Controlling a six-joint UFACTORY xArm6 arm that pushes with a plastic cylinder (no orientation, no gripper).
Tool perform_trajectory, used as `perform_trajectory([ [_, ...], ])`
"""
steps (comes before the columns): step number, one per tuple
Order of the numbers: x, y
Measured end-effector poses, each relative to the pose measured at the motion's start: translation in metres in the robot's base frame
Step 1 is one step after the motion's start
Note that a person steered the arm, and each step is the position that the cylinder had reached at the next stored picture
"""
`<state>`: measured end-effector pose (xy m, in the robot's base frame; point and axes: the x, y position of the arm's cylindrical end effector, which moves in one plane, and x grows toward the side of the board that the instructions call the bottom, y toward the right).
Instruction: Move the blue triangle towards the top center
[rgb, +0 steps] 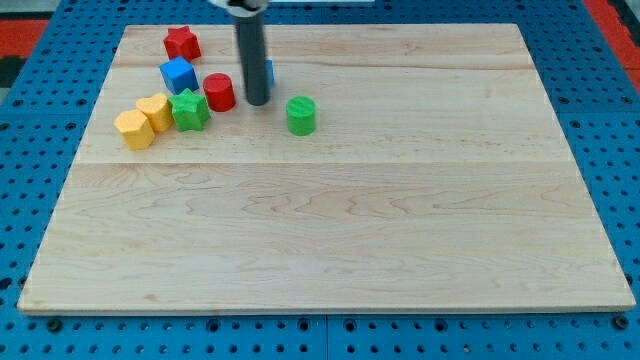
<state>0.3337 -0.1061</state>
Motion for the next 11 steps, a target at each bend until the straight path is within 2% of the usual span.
perform_trajectory([
  [1,-0.011,-0.012],
  [2,-0.012,0.035],
  [3,-0.043,0.055],
  [6,-0.101,0.014],
  [7,-0.092,0.055],
  [8,-0.092,0.066],
  [10,-0.104,0.082],
  [11,-0.104,0.061],
])
